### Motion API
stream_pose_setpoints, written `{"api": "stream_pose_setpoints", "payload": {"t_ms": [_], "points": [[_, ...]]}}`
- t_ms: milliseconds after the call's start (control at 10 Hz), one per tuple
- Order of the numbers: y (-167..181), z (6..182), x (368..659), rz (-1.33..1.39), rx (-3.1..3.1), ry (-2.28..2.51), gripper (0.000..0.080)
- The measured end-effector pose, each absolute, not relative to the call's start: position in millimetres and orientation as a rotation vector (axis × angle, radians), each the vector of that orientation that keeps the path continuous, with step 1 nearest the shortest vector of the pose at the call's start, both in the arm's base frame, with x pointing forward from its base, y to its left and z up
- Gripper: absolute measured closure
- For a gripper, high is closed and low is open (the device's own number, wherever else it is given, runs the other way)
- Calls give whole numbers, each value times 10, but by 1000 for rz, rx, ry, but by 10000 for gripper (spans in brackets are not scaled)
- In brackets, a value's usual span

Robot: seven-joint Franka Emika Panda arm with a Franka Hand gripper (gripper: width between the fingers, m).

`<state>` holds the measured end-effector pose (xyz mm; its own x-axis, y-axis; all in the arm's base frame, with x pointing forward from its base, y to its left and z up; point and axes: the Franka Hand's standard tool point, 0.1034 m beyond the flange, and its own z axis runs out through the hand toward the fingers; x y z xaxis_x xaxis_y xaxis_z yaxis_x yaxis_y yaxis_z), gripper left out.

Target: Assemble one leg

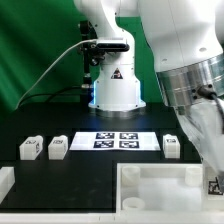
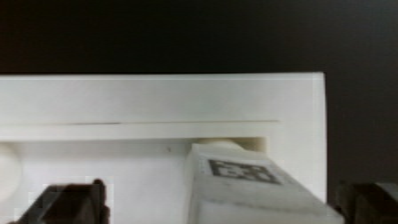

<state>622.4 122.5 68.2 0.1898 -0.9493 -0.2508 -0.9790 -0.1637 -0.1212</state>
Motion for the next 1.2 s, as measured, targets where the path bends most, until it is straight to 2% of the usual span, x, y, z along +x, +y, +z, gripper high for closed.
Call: {"api": "stream_pose_setpoints", "payload": {"t_ms": [200,900,1200], "points": [[1232,733,6223,117,-2399,1596,153],[1228,715,6217,120,-2399,1599,150],[1284,748,6247,157,-2568,1389,150]]}}
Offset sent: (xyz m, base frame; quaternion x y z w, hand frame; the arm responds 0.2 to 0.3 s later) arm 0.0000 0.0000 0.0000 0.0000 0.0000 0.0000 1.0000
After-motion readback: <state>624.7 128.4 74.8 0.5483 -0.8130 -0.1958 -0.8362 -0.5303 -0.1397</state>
